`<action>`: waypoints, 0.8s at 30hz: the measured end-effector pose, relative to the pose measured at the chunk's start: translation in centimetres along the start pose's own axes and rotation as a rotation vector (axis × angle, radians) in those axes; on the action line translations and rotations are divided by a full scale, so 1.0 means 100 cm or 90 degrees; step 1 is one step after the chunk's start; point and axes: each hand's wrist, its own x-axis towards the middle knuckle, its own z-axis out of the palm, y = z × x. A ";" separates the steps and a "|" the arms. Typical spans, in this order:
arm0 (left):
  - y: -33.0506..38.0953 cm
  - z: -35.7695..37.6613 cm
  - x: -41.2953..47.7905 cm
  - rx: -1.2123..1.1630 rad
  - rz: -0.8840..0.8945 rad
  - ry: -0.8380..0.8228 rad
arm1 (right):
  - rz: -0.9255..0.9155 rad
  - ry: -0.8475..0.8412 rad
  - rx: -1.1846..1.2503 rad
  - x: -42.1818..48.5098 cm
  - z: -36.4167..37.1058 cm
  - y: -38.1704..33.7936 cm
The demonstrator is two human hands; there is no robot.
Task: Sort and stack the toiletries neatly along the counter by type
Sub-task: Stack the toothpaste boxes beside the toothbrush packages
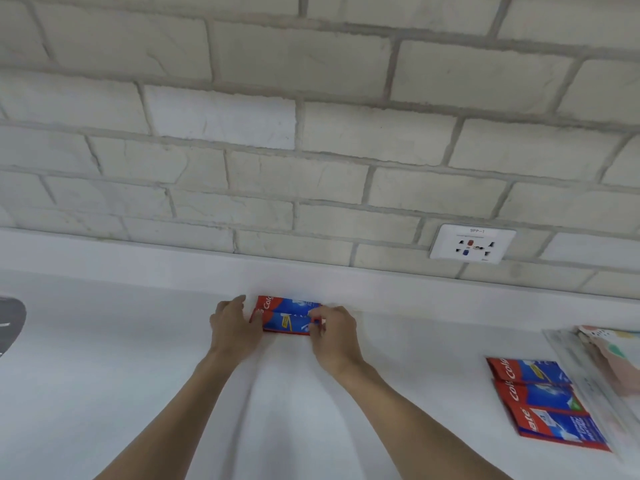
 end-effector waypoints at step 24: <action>0.143 0.123 -0.191 -0.089 0.232 -0.148 | 0.117 0.166 0.047 -0.129 -0.226 0.126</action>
